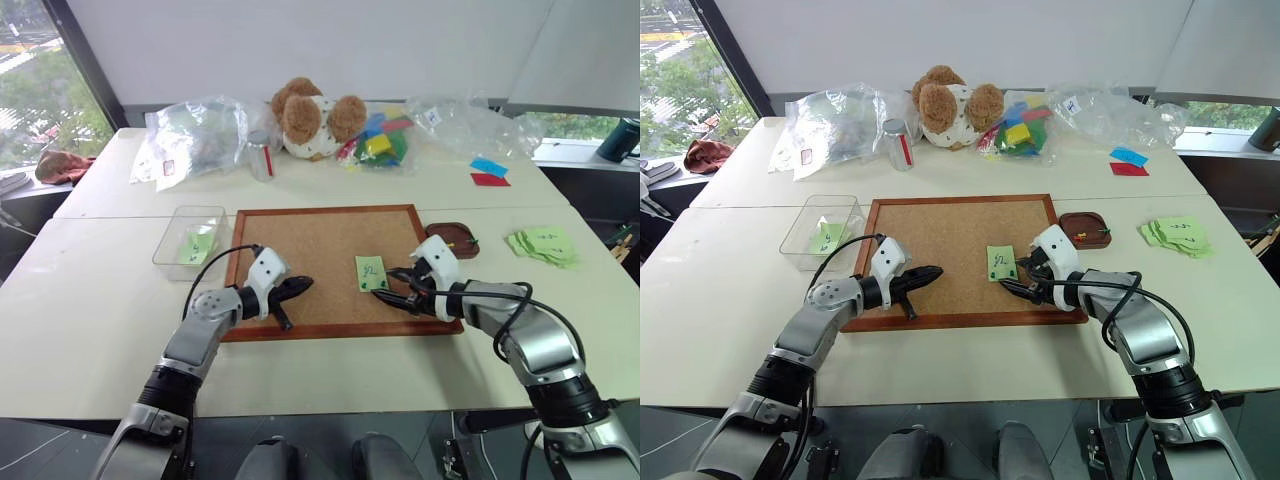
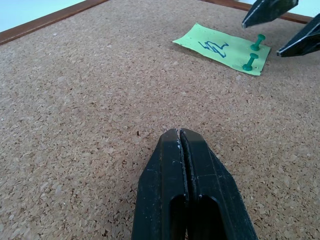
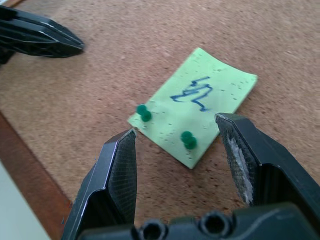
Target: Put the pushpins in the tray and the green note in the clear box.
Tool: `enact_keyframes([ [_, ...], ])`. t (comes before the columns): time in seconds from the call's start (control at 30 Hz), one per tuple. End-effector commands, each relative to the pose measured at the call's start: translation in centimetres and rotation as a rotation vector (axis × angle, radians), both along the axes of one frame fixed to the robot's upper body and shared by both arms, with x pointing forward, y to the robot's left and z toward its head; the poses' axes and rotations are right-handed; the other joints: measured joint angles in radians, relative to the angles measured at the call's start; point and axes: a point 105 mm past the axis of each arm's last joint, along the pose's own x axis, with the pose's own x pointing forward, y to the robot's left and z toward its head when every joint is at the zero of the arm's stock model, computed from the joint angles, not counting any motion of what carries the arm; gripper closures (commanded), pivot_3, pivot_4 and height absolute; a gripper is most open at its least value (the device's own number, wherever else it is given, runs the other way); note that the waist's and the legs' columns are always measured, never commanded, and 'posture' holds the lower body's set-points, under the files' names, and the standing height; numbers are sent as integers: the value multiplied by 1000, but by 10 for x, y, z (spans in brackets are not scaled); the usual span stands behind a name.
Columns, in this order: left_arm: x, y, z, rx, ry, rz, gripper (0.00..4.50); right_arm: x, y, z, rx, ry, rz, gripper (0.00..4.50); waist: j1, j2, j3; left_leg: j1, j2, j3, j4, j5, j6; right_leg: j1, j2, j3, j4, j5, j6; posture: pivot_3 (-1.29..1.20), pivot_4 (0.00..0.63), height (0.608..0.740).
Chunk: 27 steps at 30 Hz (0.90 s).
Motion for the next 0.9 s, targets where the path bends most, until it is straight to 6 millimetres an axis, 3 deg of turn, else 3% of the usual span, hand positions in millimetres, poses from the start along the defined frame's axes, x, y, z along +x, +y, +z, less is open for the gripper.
enact_keyframes([
  [0.03,-8,6,-29,52,102,17,4500,3,3,8,12,-41,9,2579,0,0,0,0,0,0,0,0,0,0,0,0,0,0,0,0,150,740],
  [0.17,-7,6,-28,51,100,19,4500,2,2,6,7,-36,9,4454,0,0,0,0,0,0,0,0,0,0,0,0,0,0,0,0,150,740],
  [0.37,-8,7,-30,53,104,18,4500,1,4,16,20,-53,15,4454,0,0,0,0,0,0,0,0,0,0,0,0,0,0,0,0,150,740],
  [0.7,-9,6,-34,67,117,5,4500,-3,-3,68,50,-166,2,4454,1,-1,0,0,0,0,0,0,0,1,0,0,0,0,0,0,150,740],
  [0.8,-9,5,-35,68,119,2,4500,4,-12,80,65,-200,-53,4454,1,-1,0,1,0,0,0,0,0,1,0,0,-1,0,0,0,150,740],
  [0.9,-9,5,-35,68,119,1,4500,22,-32,92,82,-244,-179,4454,0,-1,0,1,0,0,0,0,0,1,0,0,-1,0,0,0,150,740],
])
